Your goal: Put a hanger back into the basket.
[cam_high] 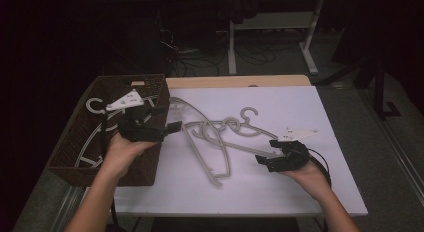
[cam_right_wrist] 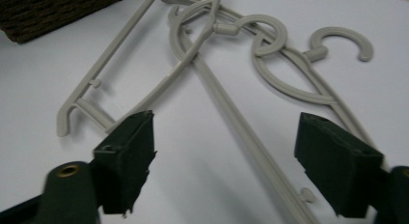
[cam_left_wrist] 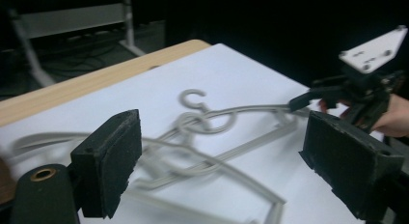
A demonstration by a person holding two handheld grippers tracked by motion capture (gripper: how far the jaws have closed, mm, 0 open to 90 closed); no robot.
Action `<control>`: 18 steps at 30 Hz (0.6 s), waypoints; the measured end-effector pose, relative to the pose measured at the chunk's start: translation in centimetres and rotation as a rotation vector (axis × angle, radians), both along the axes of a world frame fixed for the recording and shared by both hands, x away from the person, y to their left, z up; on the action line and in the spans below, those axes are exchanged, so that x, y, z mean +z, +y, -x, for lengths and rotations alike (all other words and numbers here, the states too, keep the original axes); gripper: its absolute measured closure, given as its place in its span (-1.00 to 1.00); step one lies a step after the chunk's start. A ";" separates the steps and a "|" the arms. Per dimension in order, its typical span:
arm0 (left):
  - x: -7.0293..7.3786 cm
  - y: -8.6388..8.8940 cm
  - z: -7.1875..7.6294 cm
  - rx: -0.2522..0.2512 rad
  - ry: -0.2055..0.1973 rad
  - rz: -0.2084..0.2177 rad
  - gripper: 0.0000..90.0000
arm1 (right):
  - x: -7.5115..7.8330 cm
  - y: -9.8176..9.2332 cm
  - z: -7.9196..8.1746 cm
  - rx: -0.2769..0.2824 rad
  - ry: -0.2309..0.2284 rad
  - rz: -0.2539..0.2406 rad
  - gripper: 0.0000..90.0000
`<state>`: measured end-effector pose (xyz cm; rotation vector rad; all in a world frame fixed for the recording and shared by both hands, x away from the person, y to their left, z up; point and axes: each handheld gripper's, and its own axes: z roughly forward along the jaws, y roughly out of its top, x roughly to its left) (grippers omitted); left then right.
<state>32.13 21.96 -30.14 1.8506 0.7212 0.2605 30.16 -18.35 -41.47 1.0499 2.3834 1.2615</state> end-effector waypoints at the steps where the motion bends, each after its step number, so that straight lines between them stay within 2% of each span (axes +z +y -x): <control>1: -0.4 -0.7 0.0 -0.011 0.001 0.001 -0.70 | 0.0 0.2 0.0 0.005 0.005 -0.001 -0.41; 7: -2.8 -4.0 -0.2 -0.049 -0.004 0.005 -0.70 | -0.1 3.0 0.0 0.042 0.048 -0.005 -0.03; 9: -3.5 -4.9 -0.3 -0.063 0.003 -0.010 -0.70 | -0.2 4.0 -0.2 0.058 0.061 -0.001 0.05; 13: -4.5 -5.6 -0.3 -0.070 0.010 -0.021 -0.70 | -0.5 5.9 -0.7 0.073 0.074 0.016 0.15; 14: -4.8 -5.8 -0.3 -0.069 0.015 -0.027 -0.70 | -1.0 7.4 -1.4 0.064 0.097 0.029 0.21; 18: -5.3 -5.7 -0.5 -0.064 0.024 -0.031 -0.70 | -2.1 9.3 -2.6 0.031 0.128 0.055 0.26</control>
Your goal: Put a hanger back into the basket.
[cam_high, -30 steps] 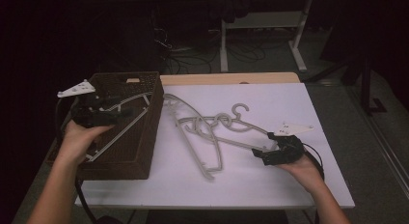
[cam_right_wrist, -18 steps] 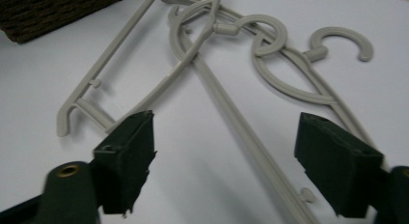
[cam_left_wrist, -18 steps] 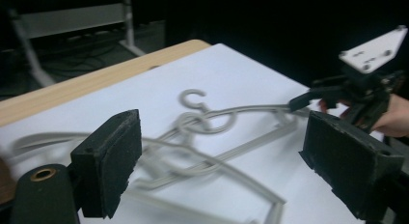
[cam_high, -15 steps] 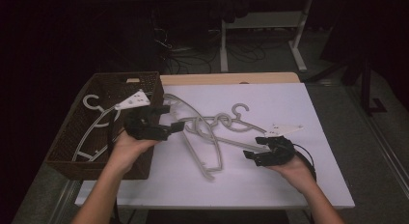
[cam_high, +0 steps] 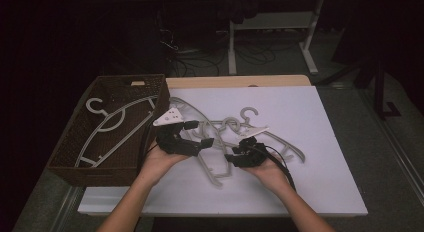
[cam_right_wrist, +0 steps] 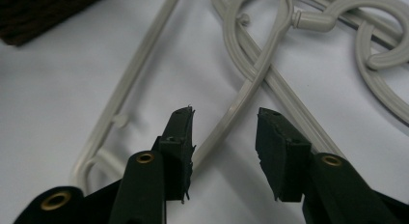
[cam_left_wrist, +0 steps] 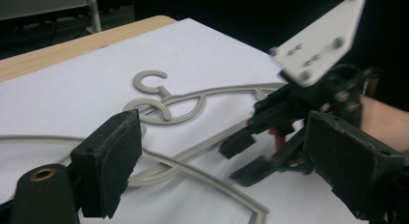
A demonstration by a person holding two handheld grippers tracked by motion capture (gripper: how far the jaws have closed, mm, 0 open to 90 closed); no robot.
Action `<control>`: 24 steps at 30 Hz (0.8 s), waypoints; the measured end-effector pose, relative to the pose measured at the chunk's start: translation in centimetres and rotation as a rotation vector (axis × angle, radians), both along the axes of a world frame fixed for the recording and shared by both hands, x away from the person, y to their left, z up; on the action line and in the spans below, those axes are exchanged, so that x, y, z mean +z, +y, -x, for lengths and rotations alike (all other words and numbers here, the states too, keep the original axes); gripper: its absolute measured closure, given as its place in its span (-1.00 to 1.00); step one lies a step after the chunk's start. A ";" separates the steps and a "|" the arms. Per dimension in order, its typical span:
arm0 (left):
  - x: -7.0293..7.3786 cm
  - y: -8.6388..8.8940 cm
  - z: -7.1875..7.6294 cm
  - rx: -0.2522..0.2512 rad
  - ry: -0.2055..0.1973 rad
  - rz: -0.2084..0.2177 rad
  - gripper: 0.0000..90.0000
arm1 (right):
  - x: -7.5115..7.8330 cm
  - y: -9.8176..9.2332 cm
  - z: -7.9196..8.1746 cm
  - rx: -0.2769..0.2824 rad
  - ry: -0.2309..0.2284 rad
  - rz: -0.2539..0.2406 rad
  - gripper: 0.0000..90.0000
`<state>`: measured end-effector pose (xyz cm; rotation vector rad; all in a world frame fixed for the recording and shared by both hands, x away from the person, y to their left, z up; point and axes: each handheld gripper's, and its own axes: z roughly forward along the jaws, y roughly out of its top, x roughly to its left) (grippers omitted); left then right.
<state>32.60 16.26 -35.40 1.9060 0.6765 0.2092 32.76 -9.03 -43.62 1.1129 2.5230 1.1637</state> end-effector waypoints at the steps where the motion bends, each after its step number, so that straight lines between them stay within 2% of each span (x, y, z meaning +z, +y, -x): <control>1: -0.1 0.0 0.0 0.002 0.001 -0.003 -0.70 | -0.3 0.4 -0.3 -0.013 0.004 0.011 0.26; 5: -0.2 0.2 -0.2 0.009 0.003 -0.004 -0.70 | -1.1 1.5 -1.2 -0.057 0.017 0.031 0.32; 7: -0.2 0.2 -0.3 0.011 0.003 -0.004 -0.70 | -1.3 1.7 -1.5 -0.057 0.024 0.031 0.33; 9: -0.3 0.3 -0.4 0.012 0.003 -0.008 -0.70 | -1.8 2.3 -1.7 -0.075 0.016 0.047 0.43; 10: -0.3 0.3 -0.4 0.012 0.003 -0.008 -0.70 | -1.8 2.3 -1.7 -0.075 0.016 0.047 0.43; 11: -0.4 0.4 -0.4 0.013 0.006 -0.008 -0.70 | -2.0 2.8 -1.7 -0.083 0.010 0.076 0.44; 15: -0.5 0.3 -0.5 0.015 0.006 -0.015 -0.70 | -1.9 3.0 -1.6 -0.100 -0.001 0.097 0.49; 20: -0.5 0.2 -0.4 0.013 0.004 -0.017 -0.70 | -1.7 2.4 -1.7 -0.141 -0.006 0.106 0.61; 24: -0.7 0.0 -0.5 0.007 0.007 -0.024 -0.70 | -1.5 0.8 -2.2 -0.179 -0.006 0.106 0.70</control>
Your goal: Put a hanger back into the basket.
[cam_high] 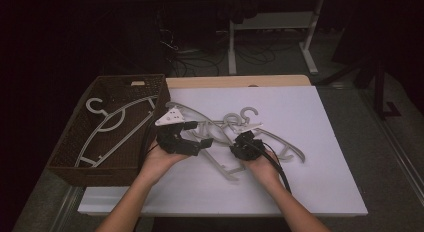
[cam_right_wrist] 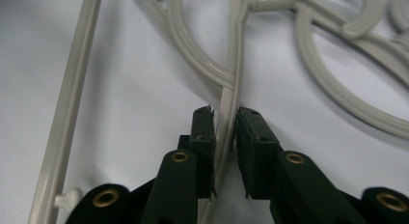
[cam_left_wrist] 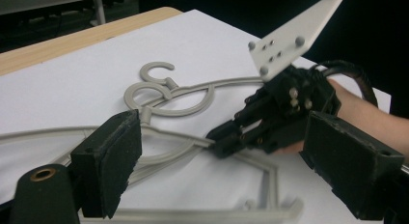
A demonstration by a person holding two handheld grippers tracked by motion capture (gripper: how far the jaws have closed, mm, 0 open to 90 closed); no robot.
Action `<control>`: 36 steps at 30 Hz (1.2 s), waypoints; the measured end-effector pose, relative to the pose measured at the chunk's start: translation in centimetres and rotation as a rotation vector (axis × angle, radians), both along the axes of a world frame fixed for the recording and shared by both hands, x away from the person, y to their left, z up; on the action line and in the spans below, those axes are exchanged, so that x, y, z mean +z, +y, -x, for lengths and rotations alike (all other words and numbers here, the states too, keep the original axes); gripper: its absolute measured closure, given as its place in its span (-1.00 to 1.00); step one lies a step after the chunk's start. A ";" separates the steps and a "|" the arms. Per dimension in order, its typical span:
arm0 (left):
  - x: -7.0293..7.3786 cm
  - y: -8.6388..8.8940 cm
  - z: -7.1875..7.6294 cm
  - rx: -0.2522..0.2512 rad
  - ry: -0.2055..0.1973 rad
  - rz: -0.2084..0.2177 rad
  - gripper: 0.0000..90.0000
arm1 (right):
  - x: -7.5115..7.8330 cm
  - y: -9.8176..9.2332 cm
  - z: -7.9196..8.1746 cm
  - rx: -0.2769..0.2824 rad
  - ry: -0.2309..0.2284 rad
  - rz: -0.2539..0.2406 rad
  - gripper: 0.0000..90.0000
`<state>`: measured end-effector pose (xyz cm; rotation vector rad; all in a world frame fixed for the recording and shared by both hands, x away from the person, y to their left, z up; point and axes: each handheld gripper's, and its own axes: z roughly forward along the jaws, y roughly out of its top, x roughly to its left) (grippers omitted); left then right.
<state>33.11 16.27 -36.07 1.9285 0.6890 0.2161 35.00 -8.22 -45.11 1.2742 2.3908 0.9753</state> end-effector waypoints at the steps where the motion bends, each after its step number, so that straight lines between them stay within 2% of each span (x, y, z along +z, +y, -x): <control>1: 0.0 0.0 0.0 0.000 0.000 0.000 -0.70 | 0.0 0.0 0.0 0.000 0.000 0.000 0.70; 7: -0.2 -0.3 -0.1 -0.007 0.007 -0.009 -0.70 | 1.0 -2.6 -0.2 -0.033 -0.013 0.001 0.79; 11: -0.3 -0.5 -0.1 -0.015 0.011 -0.015 -0.70 | 2.0 -4.2 0.1 0.004 -0.028 0.004 0.79; 14: -0.4 -0.5 0.0 -0.016 0.014 -0.022 -0.70 | 2.7 -5.3 0.3 0.037 -0.050 0.028 0.79; 16: -0.5 -0.6 0.0 -0.018 0.017 -0.024 -0.70 | 3.0 -6.3 0.5 0.070 -0.062 0.040 0.79; 18: -0.6 -0.6 0.0 -0.016 0.019 -0.029 -0.70 | 3.2 -7.8 0.5 0.094 -0.055 0.037 0.79; 23: -0.9 -0.6 -0.2 -0.012 0.022 -0.043 -0.70 | 3.0 -11.0 0.8 0.162 -0.041 0.027 0.79; 26: -1.1 -0.6 -0.2 -0.009 0.026 -0.053 -0.70 | 2.8 -12.8 1.1 0.196 -0.047 0.012 0.79; 28: -1.2 -0.7 -0.3 -0.010 0.028 -0.057 -0.70 | 2.5 -13.8 1.3 0.221 -0.049 0.020 0.79; 33: -2.1 -1.0 -1.0 -0.004 0.043 -0.086 -0.67 | 1.7 -14.8 1.1 0.219 -0.035 0.009 0.77; 36: -2.5 -1.1 -1.5 0.003 0.052 -0.096 -0.66 | 1.5 -14.7 0.9 0.208 -0.031 0.000 0.63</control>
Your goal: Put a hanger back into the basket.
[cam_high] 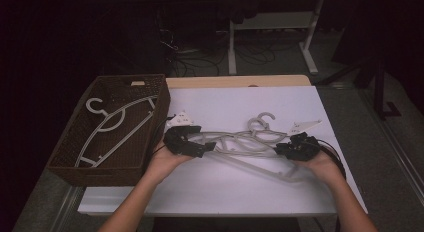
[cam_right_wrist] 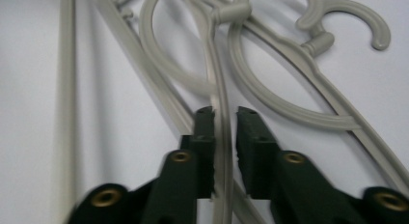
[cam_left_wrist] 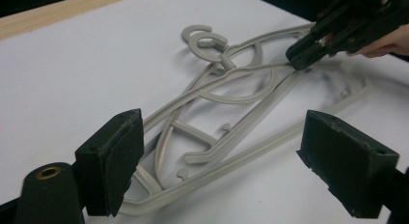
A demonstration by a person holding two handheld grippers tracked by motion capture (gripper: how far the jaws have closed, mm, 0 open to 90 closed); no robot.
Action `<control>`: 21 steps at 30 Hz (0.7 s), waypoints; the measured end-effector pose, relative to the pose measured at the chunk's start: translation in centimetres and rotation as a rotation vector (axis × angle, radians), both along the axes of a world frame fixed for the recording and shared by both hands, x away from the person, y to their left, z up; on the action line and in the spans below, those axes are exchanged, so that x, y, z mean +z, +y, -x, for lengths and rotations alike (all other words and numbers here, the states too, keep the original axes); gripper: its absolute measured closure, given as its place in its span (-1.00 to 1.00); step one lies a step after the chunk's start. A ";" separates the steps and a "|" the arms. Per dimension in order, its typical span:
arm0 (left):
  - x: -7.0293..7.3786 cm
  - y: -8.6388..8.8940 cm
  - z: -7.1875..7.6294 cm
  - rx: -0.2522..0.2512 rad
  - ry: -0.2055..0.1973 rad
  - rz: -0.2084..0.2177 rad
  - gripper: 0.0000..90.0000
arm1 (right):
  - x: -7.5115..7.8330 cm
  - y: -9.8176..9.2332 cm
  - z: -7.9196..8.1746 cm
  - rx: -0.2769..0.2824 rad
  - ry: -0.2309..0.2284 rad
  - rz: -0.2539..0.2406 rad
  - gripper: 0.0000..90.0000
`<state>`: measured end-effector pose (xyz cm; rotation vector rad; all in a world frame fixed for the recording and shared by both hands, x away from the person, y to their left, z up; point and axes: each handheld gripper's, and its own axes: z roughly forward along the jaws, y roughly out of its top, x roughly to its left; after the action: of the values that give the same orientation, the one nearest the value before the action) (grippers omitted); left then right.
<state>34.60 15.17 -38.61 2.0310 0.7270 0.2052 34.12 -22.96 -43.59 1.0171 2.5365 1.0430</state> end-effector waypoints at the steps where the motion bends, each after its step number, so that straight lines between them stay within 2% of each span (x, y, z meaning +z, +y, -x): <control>1: -0.1 0.0 -0.1 -0.001 0.004 0.000 -0.64 | 0.1 0.0 0.0 -0.004 -0.005 -0.003 0.59; 5: 0.1 0.4 -0.3 0.009 0.001 0.018 -0.56 | 0.9 0.3 -0.2 -0.022 -0.031 -0.049 0.56; 9: 0.4 0.7 -0.2 0.003 -0.003 0.037 -0.58 | 2.1 2.0 -1.0 0.010 -0.036 -0.108 0.51; 14: 0.5 0.9 -0.1 -0.010 0.001 0.036 -0.69 | 2.8 5.4 -3.2 0.067 -0.055 -0.093 0.49; 18: 0.5 1.0 0.0 -0.015 -0.001 0.037 -0.70 | 2.7 8.2 -4.8 0.110 -0.041 -0.052 0.48; 21: 0.5 1.0 0.1 -0.017 0.001 0.038 -0.70 | 2.4 9.6 -5.6 0.135 -0.030 -0.024 0.47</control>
<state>34.54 16.21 -38.10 2.0010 0.7088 0.1791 39.73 -13.35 -41.19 0.8397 2.6044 1.1174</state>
